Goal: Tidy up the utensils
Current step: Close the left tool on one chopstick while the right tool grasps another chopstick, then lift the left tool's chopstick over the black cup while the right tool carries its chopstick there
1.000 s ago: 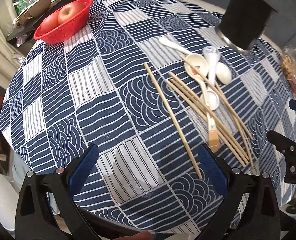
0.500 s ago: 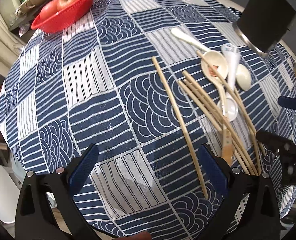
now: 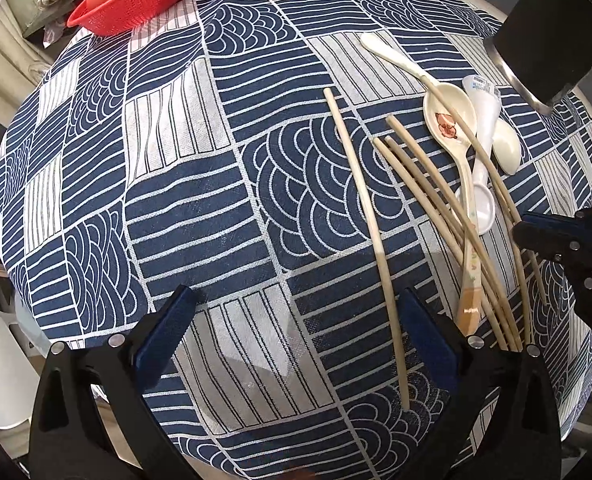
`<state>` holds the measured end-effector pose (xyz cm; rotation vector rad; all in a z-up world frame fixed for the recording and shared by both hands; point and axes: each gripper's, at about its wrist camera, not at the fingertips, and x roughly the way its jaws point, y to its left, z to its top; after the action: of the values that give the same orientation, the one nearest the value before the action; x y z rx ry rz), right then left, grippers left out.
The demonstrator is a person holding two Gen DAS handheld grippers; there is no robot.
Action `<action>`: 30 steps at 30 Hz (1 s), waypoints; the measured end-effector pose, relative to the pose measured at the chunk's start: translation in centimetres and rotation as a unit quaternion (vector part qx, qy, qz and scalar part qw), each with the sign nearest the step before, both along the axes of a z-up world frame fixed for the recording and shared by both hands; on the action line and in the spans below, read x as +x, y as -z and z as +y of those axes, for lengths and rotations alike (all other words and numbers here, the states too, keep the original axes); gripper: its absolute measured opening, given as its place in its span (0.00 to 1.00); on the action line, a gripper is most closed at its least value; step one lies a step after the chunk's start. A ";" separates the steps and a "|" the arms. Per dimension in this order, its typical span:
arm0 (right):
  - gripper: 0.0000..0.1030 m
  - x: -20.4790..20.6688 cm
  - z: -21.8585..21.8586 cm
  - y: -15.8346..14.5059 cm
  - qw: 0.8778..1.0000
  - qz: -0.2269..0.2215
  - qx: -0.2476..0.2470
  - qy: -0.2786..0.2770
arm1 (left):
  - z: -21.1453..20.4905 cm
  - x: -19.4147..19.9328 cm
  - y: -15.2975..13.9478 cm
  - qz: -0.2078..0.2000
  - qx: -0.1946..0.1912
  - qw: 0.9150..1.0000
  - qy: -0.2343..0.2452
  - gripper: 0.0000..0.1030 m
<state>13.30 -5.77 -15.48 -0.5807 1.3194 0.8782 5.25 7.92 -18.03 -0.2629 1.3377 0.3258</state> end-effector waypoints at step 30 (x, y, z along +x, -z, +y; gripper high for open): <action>0.05 0.1 -5.6 -2.9 0.991 0.038 0.055 0.120 | -0.7 -7.3 -3.0 0.048 -0.022 0.998 0.045 0.04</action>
<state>13.38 -11.38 -12.62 -0.2976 1.3680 0.7750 -2.05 7.21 -15.04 -0.2258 1.4483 0.2354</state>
